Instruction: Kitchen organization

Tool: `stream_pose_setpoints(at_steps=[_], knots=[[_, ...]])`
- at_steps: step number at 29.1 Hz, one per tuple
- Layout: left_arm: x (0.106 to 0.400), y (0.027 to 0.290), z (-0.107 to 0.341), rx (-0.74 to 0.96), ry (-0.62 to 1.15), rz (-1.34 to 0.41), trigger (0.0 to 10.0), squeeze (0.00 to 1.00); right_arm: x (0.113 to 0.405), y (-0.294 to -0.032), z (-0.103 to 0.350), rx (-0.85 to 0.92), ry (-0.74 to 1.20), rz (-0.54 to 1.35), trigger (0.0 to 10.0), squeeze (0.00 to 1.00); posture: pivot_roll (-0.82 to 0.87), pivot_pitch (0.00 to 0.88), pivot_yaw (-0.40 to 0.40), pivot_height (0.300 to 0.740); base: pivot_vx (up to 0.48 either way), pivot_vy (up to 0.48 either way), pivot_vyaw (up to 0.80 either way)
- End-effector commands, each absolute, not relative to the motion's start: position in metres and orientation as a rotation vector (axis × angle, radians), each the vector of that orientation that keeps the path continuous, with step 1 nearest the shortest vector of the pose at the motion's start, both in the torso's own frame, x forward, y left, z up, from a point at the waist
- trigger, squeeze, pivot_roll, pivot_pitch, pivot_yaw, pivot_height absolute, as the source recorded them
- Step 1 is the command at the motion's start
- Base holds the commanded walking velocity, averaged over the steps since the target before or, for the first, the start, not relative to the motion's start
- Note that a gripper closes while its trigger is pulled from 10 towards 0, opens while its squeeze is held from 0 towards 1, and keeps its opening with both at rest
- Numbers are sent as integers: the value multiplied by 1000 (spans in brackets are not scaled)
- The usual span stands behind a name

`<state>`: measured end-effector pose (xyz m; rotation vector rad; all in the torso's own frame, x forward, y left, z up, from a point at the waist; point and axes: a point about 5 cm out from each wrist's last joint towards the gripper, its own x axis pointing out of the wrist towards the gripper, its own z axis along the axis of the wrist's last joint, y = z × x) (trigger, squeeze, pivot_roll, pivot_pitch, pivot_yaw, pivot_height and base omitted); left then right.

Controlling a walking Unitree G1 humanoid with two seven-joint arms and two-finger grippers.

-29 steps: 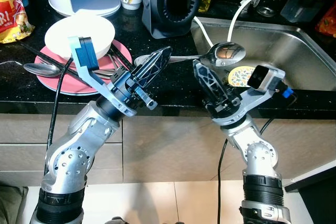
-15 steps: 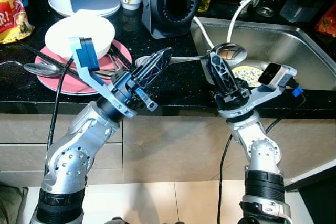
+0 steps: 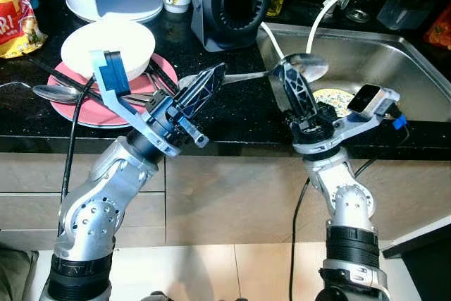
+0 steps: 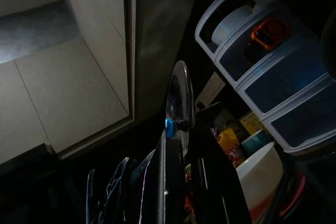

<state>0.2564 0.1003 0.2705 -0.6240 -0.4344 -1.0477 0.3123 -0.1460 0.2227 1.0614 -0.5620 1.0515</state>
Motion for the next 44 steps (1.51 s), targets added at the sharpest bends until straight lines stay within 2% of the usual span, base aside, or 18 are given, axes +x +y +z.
stream_pose_setpoints(at_steps=[1, 8, 9, 10, 11, 20, 25, 26, 29, 30, 31, 32, 33, 34, 36, 37, 39, 44], knots=[[254, 97, 267, -618, -425, -1064, 10000, 0, 315, -156, 219, 1059, -561, 972, 0, 0, 95, 110, -76, 740, 0, 0, 0], [257, 97, 261, -611, -403, -1047, 10000, 0, 316, -155, 219, 1056, -557, 964, 0, 0, 94, 110, -77, 740, 0, 0, 0], [257, 98, 259, -619, -393, -1044, 10000, 529, 317, -155, 219, 1051, -553, 956, 0, 0, 94, 110, -77, 740, 0, 0, 0], [257, 98, 259, -619, -393, -1044, 10000, 529, 317, -155, 219, 1051, -553, 956, 0, 0, 94, 110, -77, 740, 0, 0, 0], [257, 98, 259, -619, -388, -1047, 10000, 1000, 318, -156, 219, 1048, -551, 943, 0, 0, 93, 111, -78, 740, 0, 0, 0], [258, 103, 263, -582, -408, -1039, 10000, 1000, 335, -176, 231, 995, -584, 760, 0, 0, 95, 112, -81, 740, 0, 0, 0], [258, 108, 262, -536, -401, -1030, 10000, 1000, 348, -210, 247, 865, -608, 556, 0, 0, 96, 116, -83, 740, 0, 0, 0], [257, 109, 262, -522, -400, -1028, 10000, 1000, 352, -220, 248, 784, -582, 473, 0, 0, 96, 117, -83, 740, 0, 0, 0], [257, 109, 262, -517, -399, -1026, 10000, 1000, 354, -223, 249, 757, -572, 448, 0, 0, 96, 118, -83, 740, 0, 0, 0], [259, 109, 262, -507, -405, -1012, 10000, 1000, 354, -226, 249, 752, -566, 431, 3882, 0, 98, 119, -84, 740, 0, 0, -800], [260, 111, 263, -493, -414, -995, 10000, 886, 355, -229, 248, 746, -556, 409, 3961, 0, 98, 119, -83, 740, 0, 0, -800], [261, 112, 264, -482, -421, -978, 10000, 659, 356, -231, 247, 742, -547, 390, 4392, 0, 98, 118, -82, 740, 0, 0, -800], [261, 112, 264, -482, -421, -978, 10000, 659, 356, -231, 247, 742, -547, 390, 4392, 0, 98, 118, -82, 740, 0, 0, -800], [263, 113, 264, -473, -428, -963, 10000, 0, 357, -232, 246, 729, -535, 372, 4627, 0, 98, 118, -82, 740, 0, 0, -800], [264, 114, 265, -460, -435, -950, 10000, 0, 361, -231, 244, 702, -518, 342, 4863, 0, 99, 119, -80, 740, 0, 0, -800], [264, 114, 265, -452, -437, -947, 10000, 0, 363, -228, 243, 673, -509, 326, 9137, 0, 100, 119, -81, 740, 0, 0, -800], [264, 114, 265, -436, -442, -941, 10000, 0, 369, -221, 243, 598, -487, 299, 10000, 0, 101, 120, -82, 740, 0, 0, -800], [263, 114, 265, -436, -449, -929, 10000, 0, 374, -213, 247, 520, -465, 301, 10000, 0, 106, 126, -88, 740, 0, 0, -320]])
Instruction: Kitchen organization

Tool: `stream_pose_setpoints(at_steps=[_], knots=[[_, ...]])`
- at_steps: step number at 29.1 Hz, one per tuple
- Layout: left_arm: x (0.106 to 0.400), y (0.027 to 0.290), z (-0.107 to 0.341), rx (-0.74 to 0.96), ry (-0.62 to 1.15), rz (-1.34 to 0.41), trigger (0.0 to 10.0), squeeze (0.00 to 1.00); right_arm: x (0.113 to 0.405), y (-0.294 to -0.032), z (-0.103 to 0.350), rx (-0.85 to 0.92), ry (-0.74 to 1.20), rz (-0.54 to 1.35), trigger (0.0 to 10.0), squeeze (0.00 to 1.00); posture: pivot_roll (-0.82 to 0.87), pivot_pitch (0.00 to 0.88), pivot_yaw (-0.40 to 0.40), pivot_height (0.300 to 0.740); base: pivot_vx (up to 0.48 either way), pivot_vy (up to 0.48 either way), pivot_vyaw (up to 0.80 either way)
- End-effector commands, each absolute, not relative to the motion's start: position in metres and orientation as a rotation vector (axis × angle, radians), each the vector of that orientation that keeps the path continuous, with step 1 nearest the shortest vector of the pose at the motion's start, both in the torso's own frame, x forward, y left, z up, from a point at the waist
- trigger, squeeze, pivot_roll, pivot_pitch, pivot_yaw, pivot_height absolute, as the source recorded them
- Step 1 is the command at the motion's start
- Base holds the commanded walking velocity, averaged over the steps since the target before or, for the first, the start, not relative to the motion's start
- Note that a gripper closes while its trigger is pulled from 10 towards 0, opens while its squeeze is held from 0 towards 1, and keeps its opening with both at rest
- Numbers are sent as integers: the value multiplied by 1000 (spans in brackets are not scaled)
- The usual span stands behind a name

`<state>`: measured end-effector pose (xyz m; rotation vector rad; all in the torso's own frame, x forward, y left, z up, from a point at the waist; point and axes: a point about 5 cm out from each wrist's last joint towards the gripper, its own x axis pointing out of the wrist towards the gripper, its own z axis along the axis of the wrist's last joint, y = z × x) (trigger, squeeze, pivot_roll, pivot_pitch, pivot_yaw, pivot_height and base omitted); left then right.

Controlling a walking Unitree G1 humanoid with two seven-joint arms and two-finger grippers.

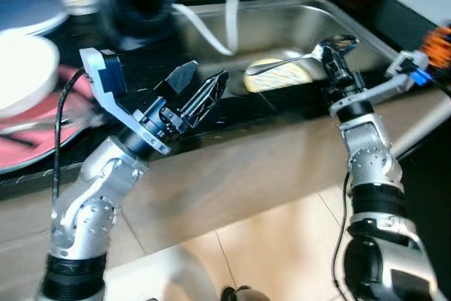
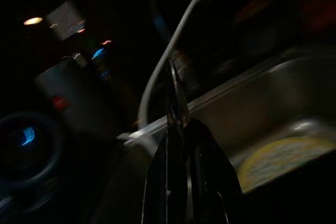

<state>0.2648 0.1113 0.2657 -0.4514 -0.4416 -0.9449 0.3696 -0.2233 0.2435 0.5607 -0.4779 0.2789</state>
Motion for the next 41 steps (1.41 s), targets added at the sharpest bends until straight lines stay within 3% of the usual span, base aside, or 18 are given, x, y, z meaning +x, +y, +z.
stream_pose_setpoints(at_steps=[1, 10, 14, 19, 22, 25, 34, 35, 41], knots=[[262, 114, 266, -430, -455, -913, 10000, 0, 376, -203, 248, 443, -445, 316, 10000, 0, 112, 135, -90, 740, 0, 0, 0], [261, 123, 275, -361, -503, -778, 10000, 0, 392, -169, 265, 371, -447, 344, 10000, 0, 131, 183, -108, 740, 0, 0, 0], [258, 131, 285, -334, -543, -695, 10000, 0, 404, -146, 282, 261, -429, 342, 10000, 0, 142, 220, -125, 740, 0, 0, 0], [245, 133, 290, -322, -552, -682, 10000, 0, 413, -117, 300, -74, -388, 321, 10000, 0, 144, 295, -156, 740, 0, 0, 0], [239, 130, 290, -315, -546, -690, 10000, 0, 416, -110, 306, -187, -373, 300, 10000, 0, 147, 317, -162, 740, 0, 0, 0], [236, 126, 287, -312, -515, -713, 10000, 0, 421, -112, 311, -304, -335, 227, 10000, 0, 152, 342, -163, 740, 0, 0, 0], [228, 122, 286, -308, -479, -733, 10000, 0, 424, -133, 330, -286, -372, 91, 10000, 0, 157, 363, -149, 740, 0, 0, 0], [228, 122, 286, -305, -477, -738, 10000, 0, 424, -134, 331, -281, -374, 91, 10000, 1000, 157, 362, -148, 740, 0, 0, 0], [230, 119, 284, -285, -463, -759, 10000, 0, 423, -136, 334, -242, -396, 70, 10000, 1000, 163, 343, -144, 740, 0, 0, 0]])
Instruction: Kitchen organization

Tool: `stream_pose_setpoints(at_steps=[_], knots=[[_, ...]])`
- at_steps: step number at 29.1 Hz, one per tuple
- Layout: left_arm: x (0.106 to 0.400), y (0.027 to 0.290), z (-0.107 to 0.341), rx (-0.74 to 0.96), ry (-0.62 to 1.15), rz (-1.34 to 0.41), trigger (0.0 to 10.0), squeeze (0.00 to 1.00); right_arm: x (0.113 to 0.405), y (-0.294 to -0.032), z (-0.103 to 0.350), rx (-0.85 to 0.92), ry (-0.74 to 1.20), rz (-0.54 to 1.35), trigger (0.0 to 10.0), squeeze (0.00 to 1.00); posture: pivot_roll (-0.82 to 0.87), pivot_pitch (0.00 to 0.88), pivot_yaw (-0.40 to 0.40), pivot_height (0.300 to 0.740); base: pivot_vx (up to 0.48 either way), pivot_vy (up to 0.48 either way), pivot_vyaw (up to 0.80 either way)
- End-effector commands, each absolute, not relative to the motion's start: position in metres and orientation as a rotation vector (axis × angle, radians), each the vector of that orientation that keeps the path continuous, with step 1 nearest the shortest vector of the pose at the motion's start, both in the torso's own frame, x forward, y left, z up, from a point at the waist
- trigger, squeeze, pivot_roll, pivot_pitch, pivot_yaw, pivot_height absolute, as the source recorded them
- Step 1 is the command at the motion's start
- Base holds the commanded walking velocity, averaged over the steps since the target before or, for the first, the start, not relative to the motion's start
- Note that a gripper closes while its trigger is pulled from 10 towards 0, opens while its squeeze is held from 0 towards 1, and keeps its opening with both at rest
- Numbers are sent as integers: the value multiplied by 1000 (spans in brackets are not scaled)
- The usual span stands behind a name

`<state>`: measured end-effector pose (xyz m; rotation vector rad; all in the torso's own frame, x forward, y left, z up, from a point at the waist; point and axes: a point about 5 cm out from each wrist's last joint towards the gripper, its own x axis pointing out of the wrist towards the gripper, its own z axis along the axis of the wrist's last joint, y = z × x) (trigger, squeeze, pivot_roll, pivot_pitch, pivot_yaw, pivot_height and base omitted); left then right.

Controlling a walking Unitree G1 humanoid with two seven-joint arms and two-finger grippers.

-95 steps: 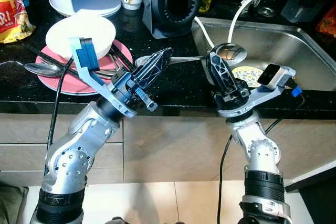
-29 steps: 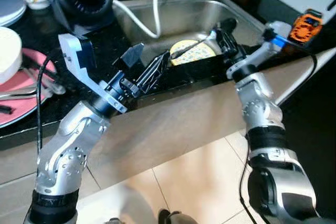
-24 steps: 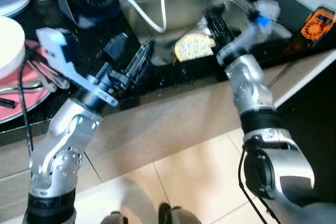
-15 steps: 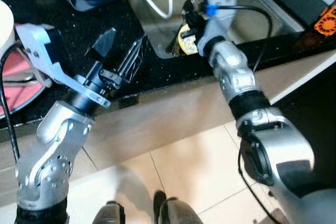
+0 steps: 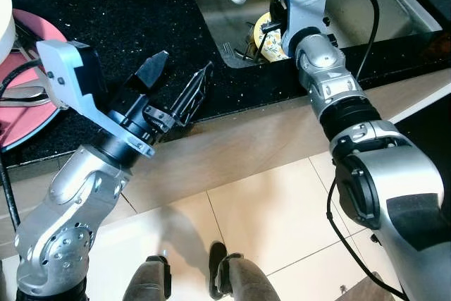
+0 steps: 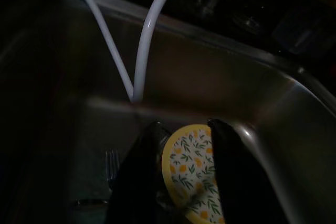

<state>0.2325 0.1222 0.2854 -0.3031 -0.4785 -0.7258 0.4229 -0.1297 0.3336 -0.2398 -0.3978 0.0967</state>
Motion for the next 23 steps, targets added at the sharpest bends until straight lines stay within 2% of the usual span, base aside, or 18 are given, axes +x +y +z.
stream_pose_setpoints(at_steps=[1, 2, 3, 5, 6, 7, 9, 10, 12, 13, 18, 23], knots=[[230, 117, 284, -280, -463, -770, 10000, 0, 421, -137, 341, -82, -443, 113, 10000, 337, 167, 325, -138, 740, 0, 0, 0], [230, 117, 284, -280, -463, -770, 10000, 0, 421, -137, 341, -82, -443, 113, 10000, 337, 167, 325, -138, 740, 0, 0, 0], [231, 116, 284, -273, -465, -776, 10000, 0, 420, -140, 345, -14, -470, 132, 10000, 0, 171, 315, -136, 740, 0, 0, 0], [231, 113, 286, -265, -474, -792, 10000, 0, 417, -146, 350, 133, -523, 189, 10000, 0, 176, 298, -133, 740, 0, 0, 0], [231, 113, 286, -265, -474, -792, 10000, 0, 417, -146, 350, 133, -523, 189, 10000, 0, 176, 298, -133, 740, 0, 0, 0], [232, 112, 287, -264, -478, -798, 10000, 0, 415, -149, 351, 231, -549, 230, 10000, 0, 180, 280, -124, 740, 0, 0, 0], [235, 110, 290, -259, -486, -815, 10000, 0, 409, -156, 351, 438, -629, 363, 10000, 0, 178, 260, -111, 740, 0, 0, 0], [235, 110, 290, -259, -486, -815, 10000, 0, 409, -156, 351, 438, -629, 363, 10000, 0, 178, 260, -111, 740, 0, 0, 0], [239, 108, 291, -245, -494, -837, 10000, 0, 395, -163, 346, 589, -728, 510, 10000, 0, 174, 224, -91, 740, 0, 0, 0], [239, 108, 291, -245, -494, -837, 10000, 0, 395, -163, 346, 589, -728, 510, 10000, 0, 174, 224, -91, 740, 0, 0, 0], [252, 106, 297, -220, -514, -874, 10000, 0, 346, -187, 320, 775, -895, 745, 10000, 0, 161, 151, -52, 740, 0, 0, 0], [258, 107, 295, -214, -504, -883, 10000, 0, 318, -184, 299, 786, -922, 934, 10000, 0, 153, 124, -43, 740, 0, 0, 0]])
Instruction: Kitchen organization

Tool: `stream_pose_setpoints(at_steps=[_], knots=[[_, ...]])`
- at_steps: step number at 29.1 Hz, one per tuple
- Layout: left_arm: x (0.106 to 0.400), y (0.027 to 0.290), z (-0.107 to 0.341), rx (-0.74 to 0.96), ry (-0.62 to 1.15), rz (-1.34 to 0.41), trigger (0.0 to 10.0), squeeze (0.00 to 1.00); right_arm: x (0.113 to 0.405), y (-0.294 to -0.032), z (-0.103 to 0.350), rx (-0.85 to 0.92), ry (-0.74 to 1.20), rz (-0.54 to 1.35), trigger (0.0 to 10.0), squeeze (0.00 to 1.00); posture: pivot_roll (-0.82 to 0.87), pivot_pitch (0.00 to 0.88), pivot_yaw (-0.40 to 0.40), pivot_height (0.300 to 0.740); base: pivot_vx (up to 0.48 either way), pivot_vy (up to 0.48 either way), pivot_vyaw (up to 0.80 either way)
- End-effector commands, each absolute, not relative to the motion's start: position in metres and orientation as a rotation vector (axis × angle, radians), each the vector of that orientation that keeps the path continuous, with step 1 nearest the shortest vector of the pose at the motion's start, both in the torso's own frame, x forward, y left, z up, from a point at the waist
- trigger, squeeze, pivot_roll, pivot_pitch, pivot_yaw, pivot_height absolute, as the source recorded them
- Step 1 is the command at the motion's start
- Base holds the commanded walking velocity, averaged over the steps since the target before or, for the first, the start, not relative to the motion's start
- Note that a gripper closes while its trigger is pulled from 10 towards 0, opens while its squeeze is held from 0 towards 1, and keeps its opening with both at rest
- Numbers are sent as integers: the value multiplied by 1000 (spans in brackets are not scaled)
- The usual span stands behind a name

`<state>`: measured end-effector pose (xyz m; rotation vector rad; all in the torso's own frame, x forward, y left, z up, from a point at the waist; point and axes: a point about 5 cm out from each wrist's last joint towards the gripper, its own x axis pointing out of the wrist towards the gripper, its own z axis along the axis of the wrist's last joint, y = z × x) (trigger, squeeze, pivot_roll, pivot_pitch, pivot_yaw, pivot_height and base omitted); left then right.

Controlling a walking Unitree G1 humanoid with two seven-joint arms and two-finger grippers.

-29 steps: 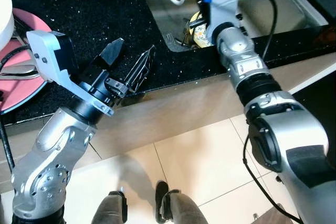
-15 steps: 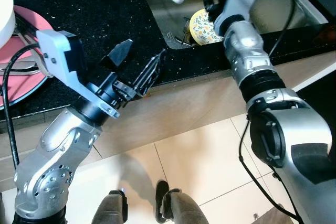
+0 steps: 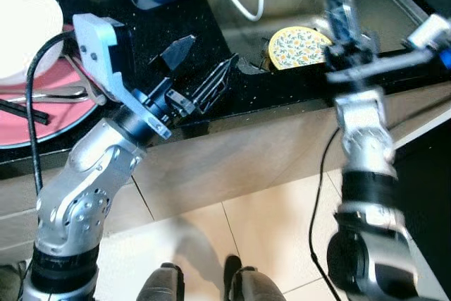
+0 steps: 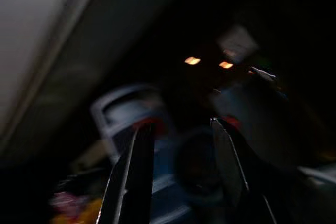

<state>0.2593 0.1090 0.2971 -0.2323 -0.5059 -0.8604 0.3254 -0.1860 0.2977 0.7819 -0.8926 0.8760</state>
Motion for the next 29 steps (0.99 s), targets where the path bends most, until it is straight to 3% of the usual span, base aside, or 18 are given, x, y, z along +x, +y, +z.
stream_pose_setpoints(at_steps=[1, 6, 10, 15, 21, 29], knots=[[259, 106, 294, -209, -500, -891, 10000, 0, 312, -182, 294, 780, -915, 985, 10000, 0, 151, 108, -40, 740, 0, 0, 0], [261, 107, 292, -213, -491, -944, 10000, 0, 277, -165, 270, 720, -813, 1260, 10000, 0, 147, 82, -29, 740, 0, 0, 0], [259, 108, 291, -218, -484, -979, 10000, 0, 270, -156, 260, 700, -741, 1334, 10000, 0, 147, 77, -27, 740, 0, 0, 0], [254, 122, 271, -267, -413, -1004, 10000, 0, 256, -132, 224, 596, -514, 1480, 10000, 0, 152, 82, -20, 740, 0, 0, 0], [237, 136, 241, -305, -299, -1029, 10000, 0, 246, -121, 196, 551, -299, 1558, 10000, 0, 162, 100, -31, 740, 0, 0, 0], [228, 147, 233, -285, -269, -986, 10000, 0, 254, -108, 158, 425, -73, 1477, 10000, 0, 183, 113, -50, 740, 0, 0, 0]])
